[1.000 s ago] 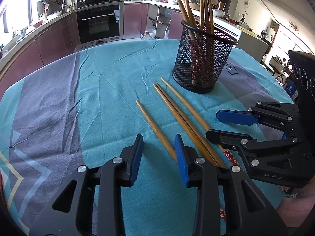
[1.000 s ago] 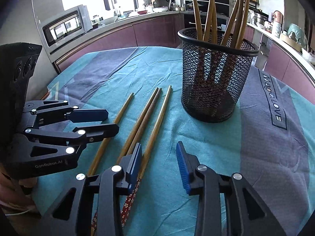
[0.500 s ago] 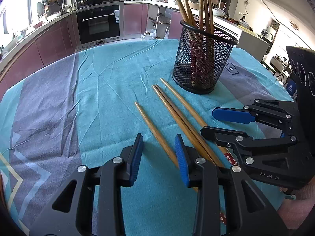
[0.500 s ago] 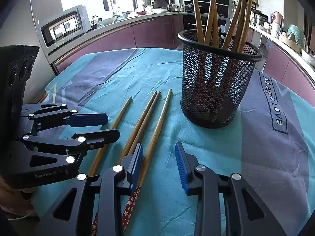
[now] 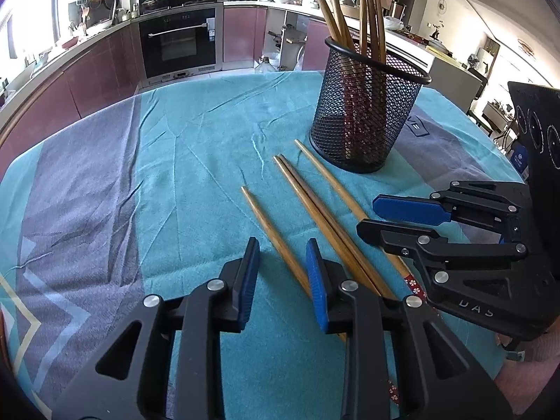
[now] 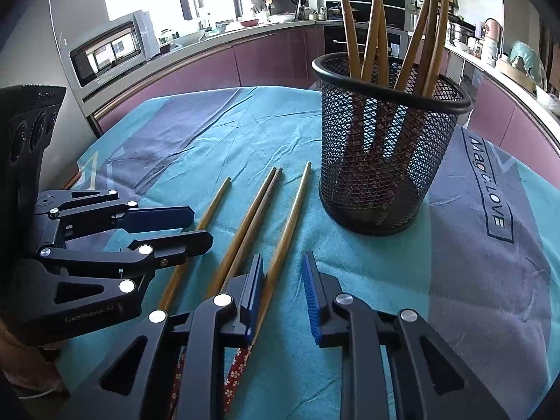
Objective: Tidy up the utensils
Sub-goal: 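Move both open grippers back over the remaining chopsticks, then close the left gripper on a chopstick while the right gripper grasps another chopstick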
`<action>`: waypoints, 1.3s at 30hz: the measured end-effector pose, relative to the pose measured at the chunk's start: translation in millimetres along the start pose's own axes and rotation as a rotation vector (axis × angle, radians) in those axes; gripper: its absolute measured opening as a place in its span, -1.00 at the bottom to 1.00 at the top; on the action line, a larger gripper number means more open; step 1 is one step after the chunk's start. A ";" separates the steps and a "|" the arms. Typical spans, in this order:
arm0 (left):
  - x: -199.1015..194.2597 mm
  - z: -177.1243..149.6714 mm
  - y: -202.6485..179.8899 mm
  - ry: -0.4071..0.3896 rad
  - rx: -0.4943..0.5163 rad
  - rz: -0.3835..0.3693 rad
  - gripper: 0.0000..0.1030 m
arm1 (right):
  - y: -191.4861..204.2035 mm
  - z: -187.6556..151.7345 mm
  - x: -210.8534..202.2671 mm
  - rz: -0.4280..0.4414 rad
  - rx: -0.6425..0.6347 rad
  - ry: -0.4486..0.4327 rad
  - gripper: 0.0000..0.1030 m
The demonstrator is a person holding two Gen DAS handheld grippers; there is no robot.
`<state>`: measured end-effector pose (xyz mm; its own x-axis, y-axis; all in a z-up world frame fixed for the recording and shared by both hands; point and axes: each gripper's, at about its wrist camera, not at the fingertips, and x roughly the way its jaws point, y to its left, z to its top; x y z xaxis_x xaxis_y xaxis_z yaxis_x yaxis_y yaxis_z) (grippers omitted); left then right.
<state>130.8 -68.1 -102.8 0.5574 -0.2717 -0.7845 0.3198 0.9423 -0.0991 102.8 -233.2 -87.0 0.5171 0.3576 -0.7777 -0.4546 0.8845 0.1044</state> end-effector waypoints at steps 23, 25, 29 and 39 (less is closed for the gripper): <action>0.3 -0.3 0.7 0.003 -0.020 0.001 -0.63 | -4.5 2.9 1.7 0.003 0.028 -0.004 -0.73; 0.8 0.3 1.1 0.004 -0.026 -0.002 -0.68 | -5.9 2.9 1.7 0.006 0.037 -0.004 -0.78; 1.0 0.6 1.7 0.002 -0.033 -0.001 -0.71 | -6.9 2.8 1.3 0.010 0.044 -0.003 -0.83; -1.0 -1.3 7.0 0.011 -0.045 -0.012 -0.60 | -11.1 -0.2 -2.0 0.037 0.071 -0.002 -0.89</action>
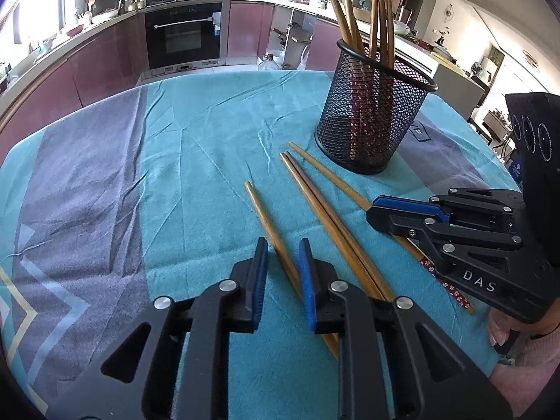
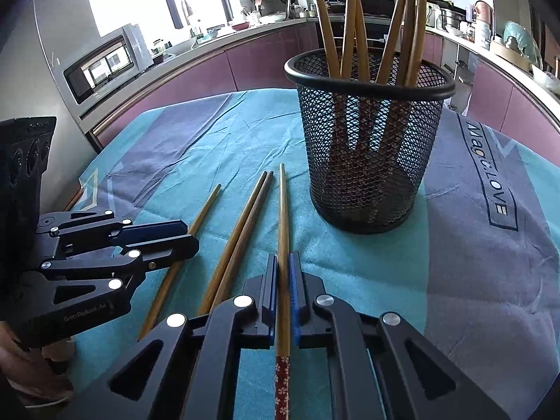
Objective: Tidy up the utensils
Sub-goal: 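Close the left gripper on a chopstick while the right gripper grasps another chopstick, then lift the left chopstick upright toward the mesh cup while the right tool carries its own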
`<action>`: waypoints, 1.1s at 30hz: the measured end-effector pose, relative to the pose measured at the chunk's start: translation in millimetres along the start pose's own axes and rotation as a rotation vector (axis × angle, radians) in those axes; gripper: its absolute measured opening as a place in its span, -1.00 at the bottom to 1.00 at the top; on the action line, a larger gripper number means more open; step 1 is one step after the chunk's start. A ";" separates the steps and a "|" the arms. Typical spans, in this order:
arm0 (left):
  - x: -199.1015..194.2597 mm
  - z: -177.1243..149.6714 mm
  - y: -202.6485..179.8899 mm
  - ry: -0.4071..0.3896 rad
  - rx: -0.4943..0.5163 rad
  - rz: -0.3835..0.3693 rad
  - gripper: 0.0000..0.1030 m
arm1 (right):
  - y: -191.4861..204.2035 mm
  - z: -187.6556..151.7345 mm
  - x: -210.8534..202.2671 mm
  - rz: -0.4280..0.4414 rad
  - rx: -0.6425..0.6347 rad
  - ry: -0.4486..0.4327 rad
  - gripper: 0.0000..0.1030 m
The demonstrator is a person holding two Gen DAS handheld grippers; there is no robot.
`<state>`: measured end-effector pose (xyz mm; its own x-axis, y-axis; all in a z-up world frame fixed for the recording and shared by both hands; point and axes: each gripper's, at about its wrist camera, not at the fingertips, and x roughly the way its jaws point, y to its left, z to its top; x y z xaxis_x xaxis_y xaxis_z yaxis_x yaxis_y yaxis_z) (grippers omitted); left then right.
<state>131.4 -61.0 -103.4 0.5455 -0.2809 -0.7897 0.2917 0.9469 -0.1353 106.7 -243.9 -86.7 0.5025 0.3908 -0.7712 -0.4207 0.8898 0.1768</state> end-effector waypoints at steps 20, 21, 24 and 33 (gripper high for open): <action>0.8 -0.8 -2.4 -0.008 -0.008 0.032 -0.76 | -2.4 -1.2 -10.3 0.048 0.010 -0.024 -0.89; 0.8 -0.6 -2.5 -0.009 -0.009 0.033 -0.77 | -2.4 -1.0 -11.6 0.052 0.010 -0.028 -0.89; 1.0 -0.1 -1.3 -0.010 -0.015 0.032 -0.81 | -1.6 0.0 -15.1 0.059 0.006 -0.037 -0.89; -1.1 -0.1 -0.7 -0.011 -0.017 0.027 -0.86 | -2.5 2.7 -24.5 0.089 0.014 -0.054 -0.89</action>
<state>130.5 -61.3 -102.5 0.5619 -0.2566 -0.7864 0.2630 0.9568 -0.1243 97.5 -255.0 -66.6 0.5039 0.4802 -0.7179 -0.4549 0.8541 0.2520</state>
